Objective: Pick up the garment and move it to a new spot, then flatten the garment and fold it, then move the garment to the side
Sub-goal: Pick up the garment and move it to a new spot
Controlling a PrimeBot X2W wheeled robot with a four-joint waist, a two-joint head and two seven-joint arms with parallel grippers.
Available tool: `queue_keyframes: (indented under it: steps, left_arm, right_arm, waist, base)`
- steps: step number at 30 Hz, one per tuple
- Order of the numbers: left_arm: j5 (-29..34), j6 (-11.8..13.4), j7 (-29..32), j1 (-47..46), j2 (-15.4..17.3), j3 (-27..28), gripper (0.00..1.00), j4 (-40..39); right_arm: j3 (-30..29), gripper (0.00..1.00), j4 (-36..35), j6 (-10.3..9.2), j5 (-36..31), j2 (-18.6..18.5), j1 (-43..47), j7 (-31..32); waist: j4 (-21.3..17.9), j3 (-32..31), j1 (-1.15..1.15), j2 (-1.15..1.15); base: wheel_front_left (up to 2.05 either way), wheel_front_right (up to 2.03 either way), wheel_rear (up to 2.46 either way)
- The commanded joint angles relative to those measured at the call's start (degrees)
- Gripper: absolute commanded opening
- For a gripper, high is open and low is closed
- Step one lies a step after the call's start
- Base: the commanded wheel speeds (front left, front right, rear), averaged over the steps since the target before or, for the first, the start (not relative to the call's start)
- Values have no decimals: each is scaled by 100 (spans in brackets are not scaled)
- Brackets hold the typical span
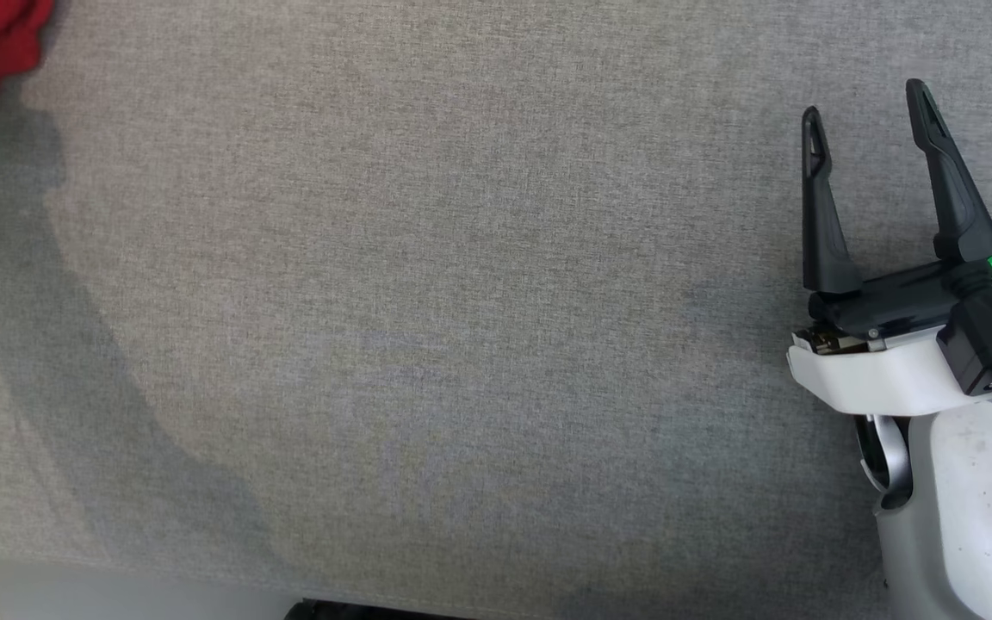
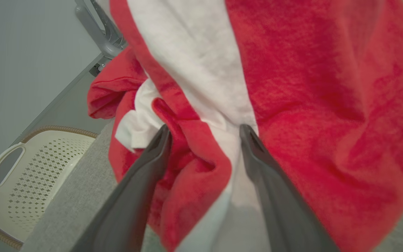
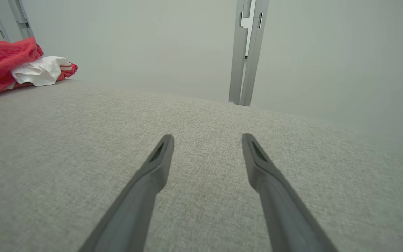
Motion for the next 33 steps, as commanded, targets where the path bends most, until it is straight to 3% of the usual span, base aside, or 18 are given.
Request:
queue_keyframes:
  steps: [1,2,10,20,33]
  left_arm:
    - [-34,-15,-89,-115,69,-40,4,-1]
    - [-45,-17,-119,-119,86,-81,0,-5]
    - [-137,-22,-294,-65,348,-557,0,-159]
    - [197,-17,-557,-258,837,-1302,0,-624]
    - [343,-18,-421,-587,931,-3057,0,-2150]
  right_arm:
    - [-22,100,71,1,12,-24,2,-14]
    - [-28,100,73,1,20,-24,-5,-15]
    - [34,100,205,1,201,-23,5,-16]
    - [-30,100,461,1,593,-22,246,-16]
    - [-526,100,619,1,924,-20,825,-17]
  waist:
    - [-4,-55,-1,0]
    - [-4,-82,-1,0]
    - [-28,-586,-1,0]
    - [-239,-1607,-1,0]
    - [-825,-2707,-1,0]
  base:
    - [0,0,0]
    - [0,0,0]
    - [0,0,0]
    - [0,0,0]
    - [0,0,0]
